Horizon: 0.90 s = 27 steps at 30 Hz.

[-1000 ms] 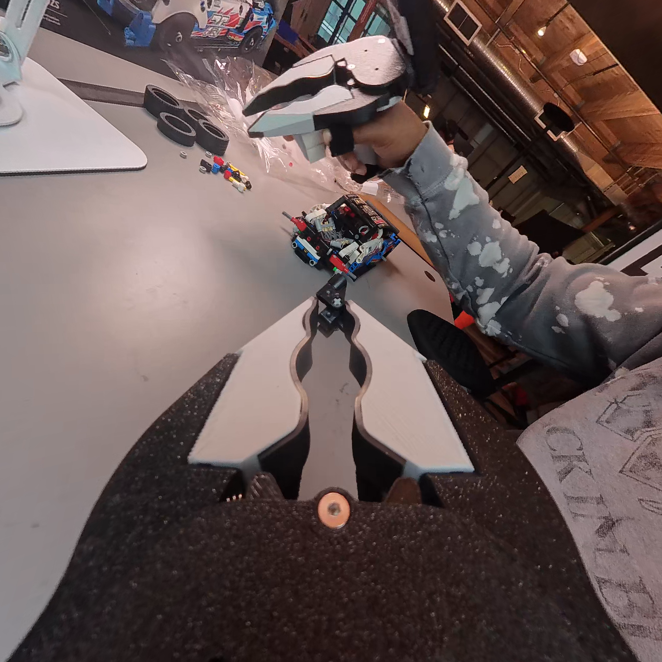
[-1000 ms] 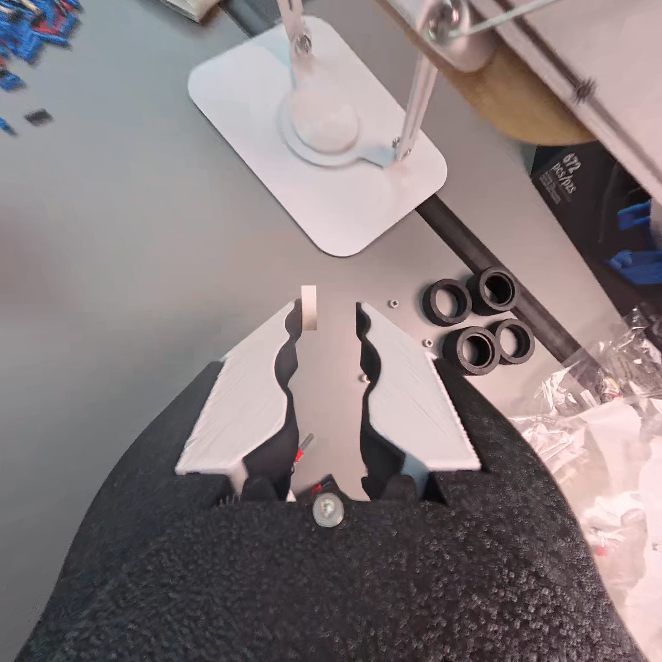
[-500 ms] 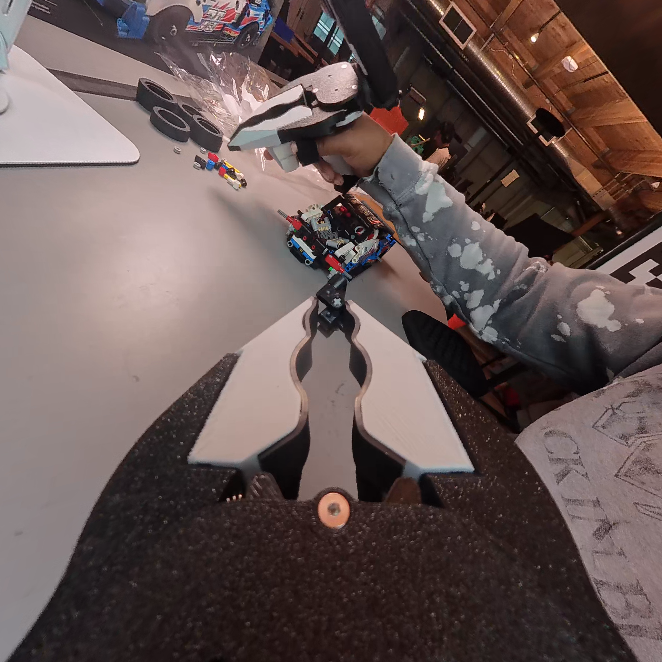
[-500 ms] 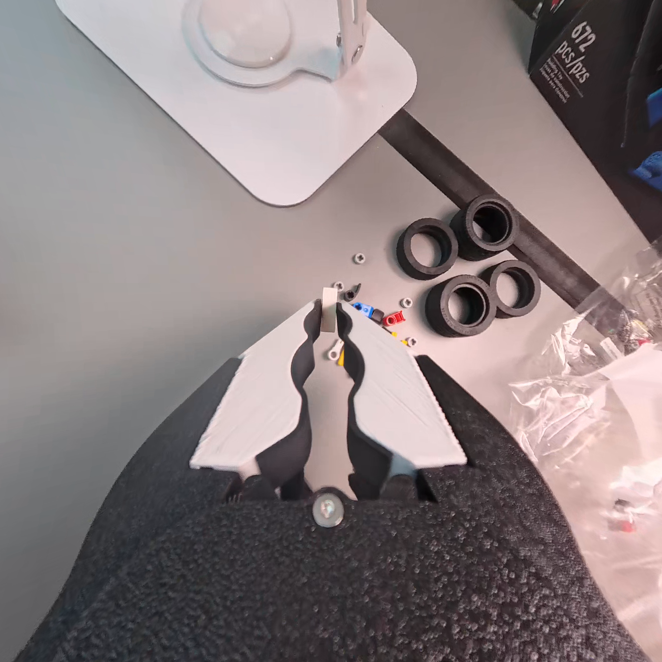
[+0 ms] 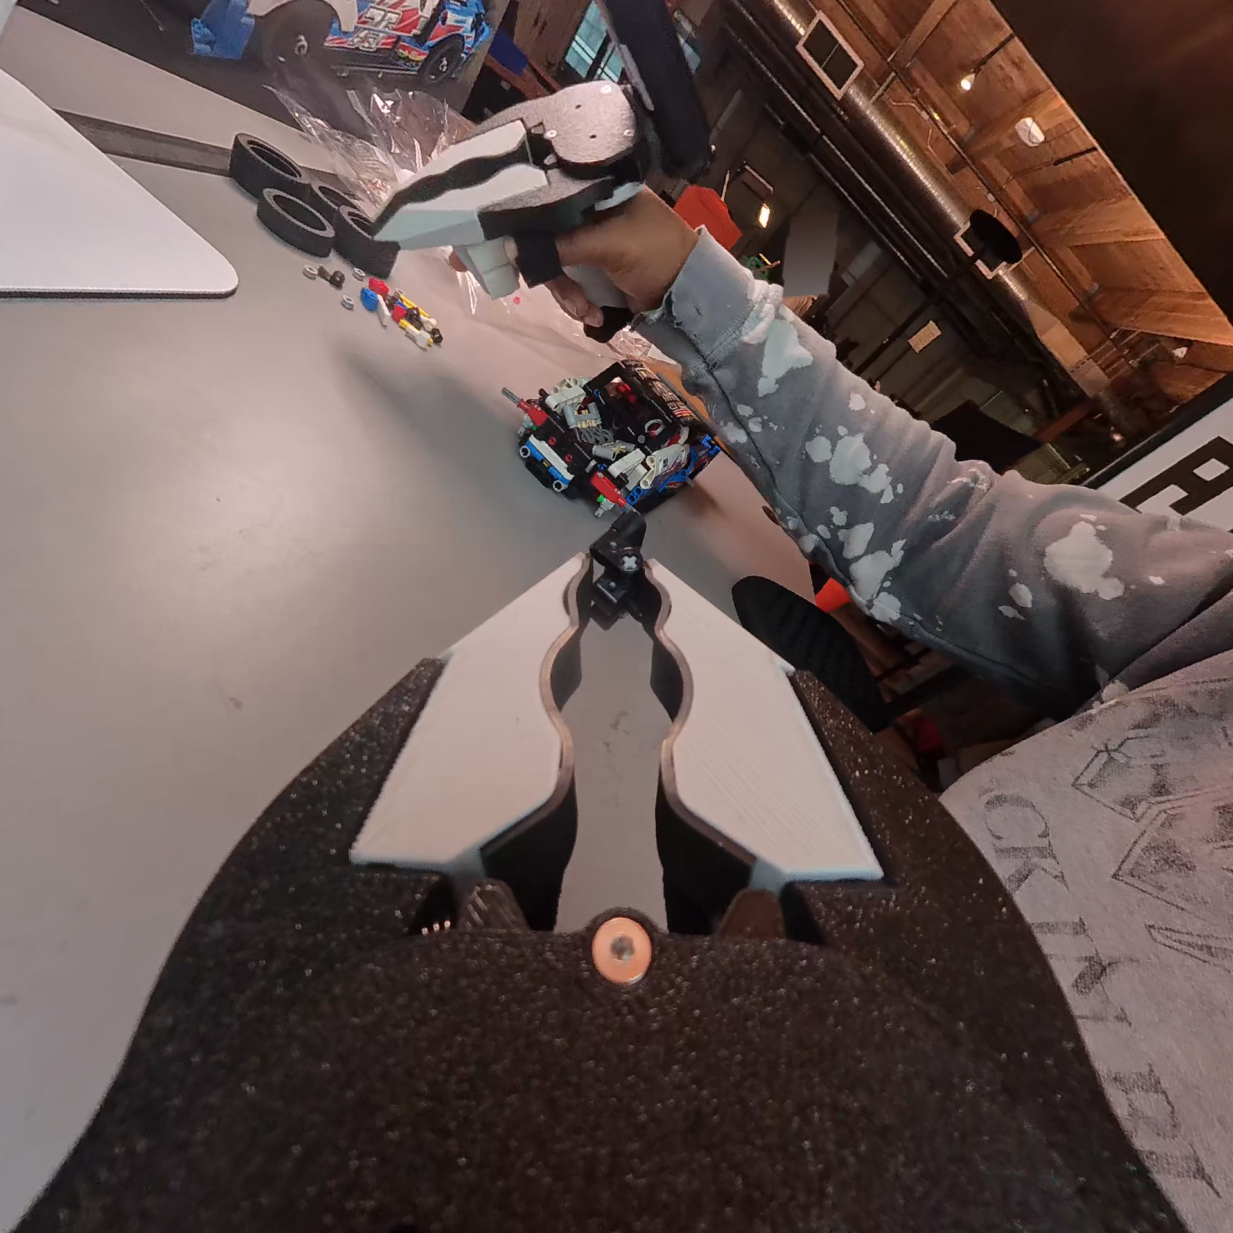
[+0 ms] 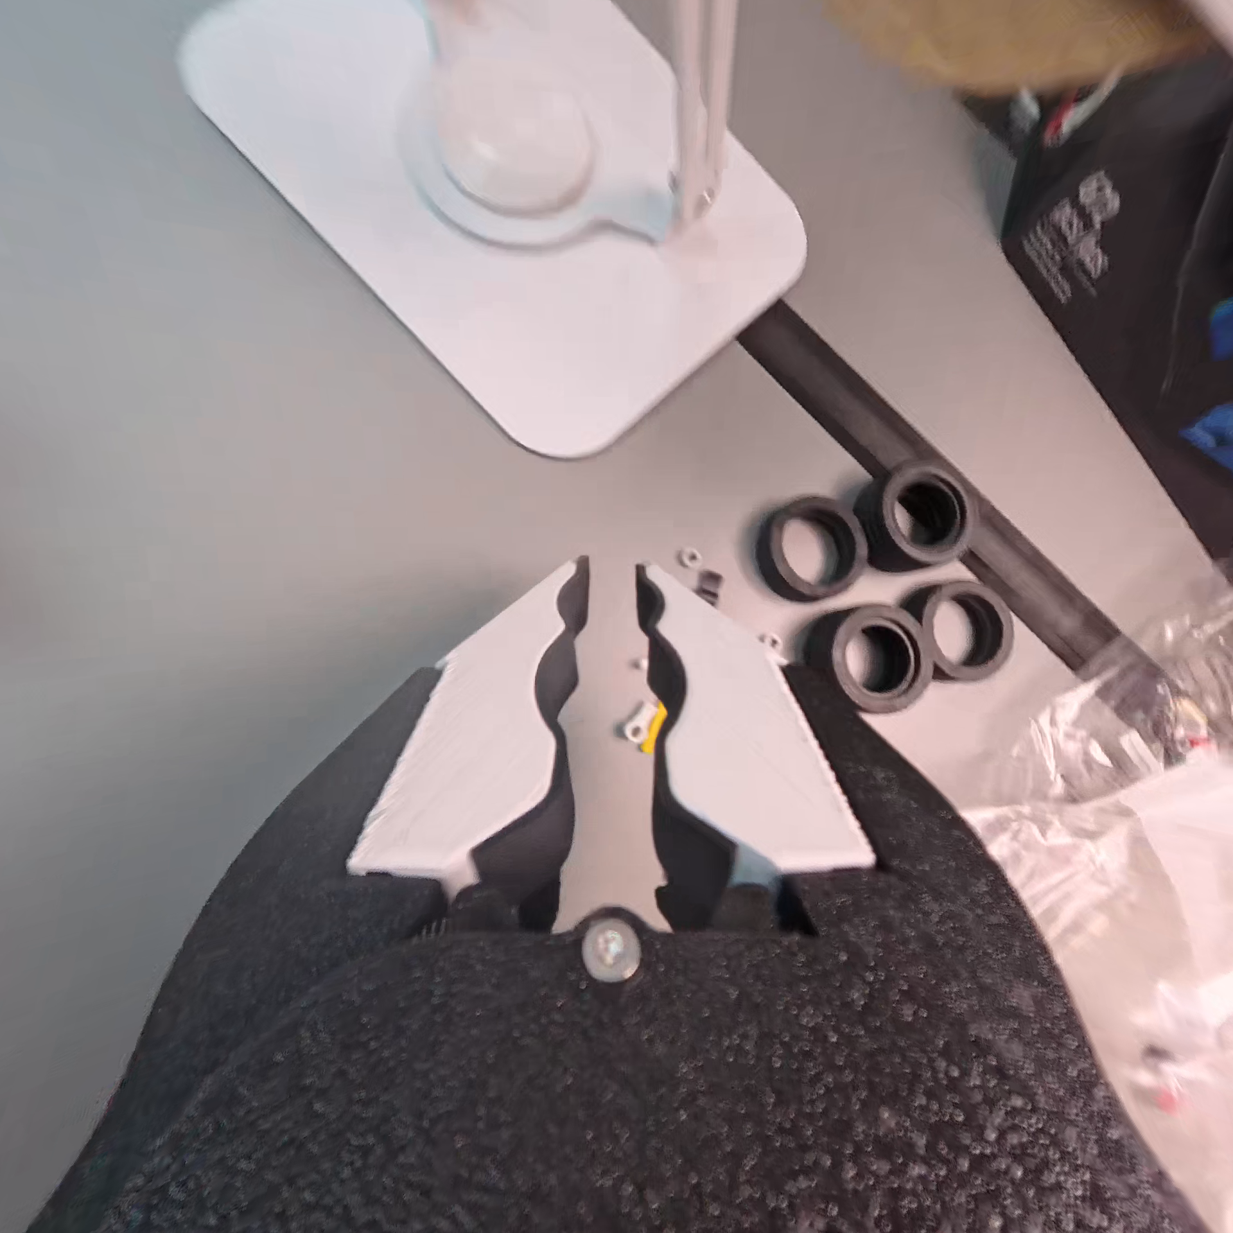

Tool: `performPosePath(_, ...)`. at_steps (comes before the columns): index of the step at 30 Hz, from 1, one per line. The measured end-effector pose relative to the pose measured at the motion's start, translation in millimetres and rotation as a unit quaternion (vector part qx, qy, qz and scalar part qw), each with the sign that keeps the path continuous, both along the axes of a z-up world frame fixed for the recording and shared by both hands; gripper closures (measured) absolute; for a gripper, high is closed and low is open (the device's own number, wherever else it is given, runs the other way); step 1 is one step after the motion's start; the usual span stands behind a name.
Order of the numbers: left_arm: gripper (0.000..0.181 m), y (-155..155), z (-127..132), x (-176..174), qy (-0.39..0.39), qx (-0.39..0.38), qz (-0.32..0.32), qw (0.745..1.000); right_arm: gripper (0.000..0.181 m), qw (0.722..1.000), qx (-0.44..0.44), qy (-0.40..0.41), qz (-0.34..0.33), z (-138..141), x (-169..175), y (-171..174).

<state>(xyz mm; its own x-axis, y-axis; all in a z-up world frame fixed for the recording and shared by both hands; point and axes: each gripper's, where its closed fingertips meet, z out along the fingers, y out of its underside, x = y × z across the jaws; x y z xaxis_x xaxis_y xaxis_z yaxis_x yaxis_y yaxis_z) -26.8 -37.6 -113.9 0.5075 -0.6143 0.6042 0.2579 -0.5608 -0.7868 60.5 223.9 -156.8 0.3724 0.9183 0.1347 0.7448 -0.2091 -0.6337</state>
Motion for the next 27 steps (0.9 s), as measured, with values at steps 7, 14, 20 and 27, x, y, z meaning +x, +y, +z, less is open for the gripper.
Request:
performPosePath(7, 0.169, -9, 7, 9, 0.018, 0.041, -0.026, 0.999, 0.181, 0.933, -0.037, 0.237, 0.27, 78, -61, -196)
performPosePath(14, 0.169, -12, 7, 18, 0.059, 0.077, -0.028, 0.995, 0.166, 0.925, 0.019, 0.21, 0.317, 49, -64, -270)
performPosePath(20, 0.169, -17, 5, 24, 0.106, 0.114, -0.029, 0.987, 0.172, 0.917, 0.036, 0.228, 0.324, 37, -65, -278)
performPosePath(27, 0.169, -18, 7, 26, 0.125, 0.137, -0.03, 0.982, 0.174, 0.909, 0.079, 0.249, 0.323, 46, -61, -274)
